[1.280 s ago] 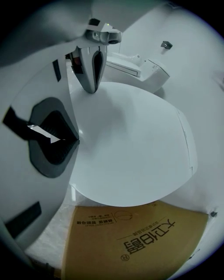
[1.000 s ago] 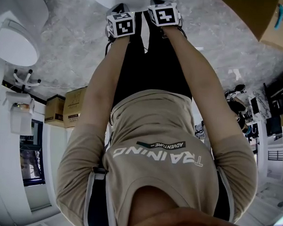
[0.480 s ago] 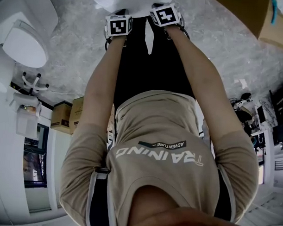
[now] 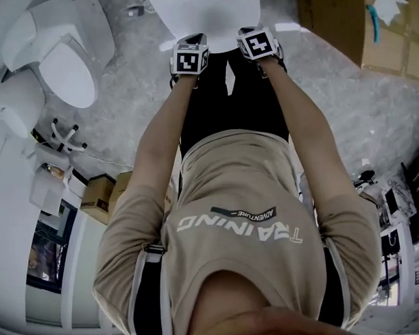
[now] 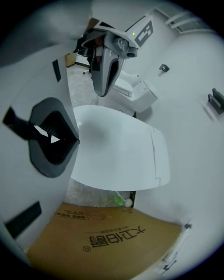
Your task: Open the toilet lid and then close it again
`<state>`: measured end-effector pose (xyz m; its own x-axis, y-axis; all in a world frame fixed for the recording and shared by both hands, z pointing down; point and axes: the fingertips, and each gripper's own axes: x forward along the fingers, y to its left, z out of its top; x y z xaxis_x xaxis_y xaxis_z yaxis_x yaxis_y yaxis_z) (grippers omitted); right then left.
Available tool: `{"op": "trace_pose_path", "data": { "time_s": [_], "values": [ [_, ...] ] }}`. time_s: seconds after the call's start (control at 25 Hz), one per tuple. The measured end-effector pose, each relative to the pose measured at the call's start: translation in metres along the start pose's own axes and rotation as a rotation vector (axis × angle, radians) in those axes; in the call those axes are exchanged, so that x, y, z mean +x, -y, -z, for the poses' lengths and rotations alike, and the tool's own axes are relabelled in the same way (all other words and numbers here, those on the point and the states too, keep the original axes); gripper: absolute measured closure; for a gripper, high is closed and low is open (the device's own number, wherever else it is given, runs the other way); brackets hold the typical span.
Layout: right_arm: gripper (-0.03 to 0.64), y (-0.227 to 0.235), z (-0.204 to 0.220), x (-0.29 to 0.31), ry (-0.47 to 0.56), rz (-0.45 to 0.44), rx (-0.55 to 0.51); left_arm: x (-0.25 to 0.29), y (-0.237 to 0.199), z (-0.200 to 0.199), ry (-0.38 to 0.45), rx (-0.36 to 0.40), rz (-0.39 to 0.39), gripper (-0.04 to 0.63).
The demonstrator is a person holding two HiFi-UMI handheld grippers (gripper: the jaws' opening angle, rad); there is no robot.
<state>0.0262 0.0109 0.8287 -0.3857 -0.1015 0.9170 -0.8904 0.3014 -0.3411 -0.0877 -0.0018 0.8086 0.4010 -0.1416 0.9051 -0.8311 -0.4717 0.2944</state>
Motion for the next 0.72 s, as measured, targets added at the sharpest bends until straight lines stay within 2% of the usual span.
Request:
{"op": "trace_pose_path", "data": {
  "time_s": [0.12,0.28,0.48,0.6,0.72],
  "values": [
    [0.604,-0.006,-0.024,-0.033,0.069,-0.002,-0.047,-0.031,0.008,-0.027,0.077,-0.005,0.002,0.592],
    [0.604,-0.019,-0.059,-0.074,0.175,-0.014,-0.097,-0.08,0.013,-0.078,0.236,-0.065,-0.003,0.592],
    [0.604,-0.045,-0.119,-0.138,0.369,0.004,-0.176,-0.152,0.025,-0.149,0.434,0.051,-0.038,0.593],
    [0.604,-0.061,-0.147,-0.178,0.467,-0.007,-0.163,-0.193,0.027,-0.18,0.54,0.081,-0.053,0.592],
    [0.604,-0.07,-0.176,-0.217,0.562,-0.014,-0.17,-0.227,0.031,-0.203,0.611,0.108,-0.056,0.592]
  ]
}}
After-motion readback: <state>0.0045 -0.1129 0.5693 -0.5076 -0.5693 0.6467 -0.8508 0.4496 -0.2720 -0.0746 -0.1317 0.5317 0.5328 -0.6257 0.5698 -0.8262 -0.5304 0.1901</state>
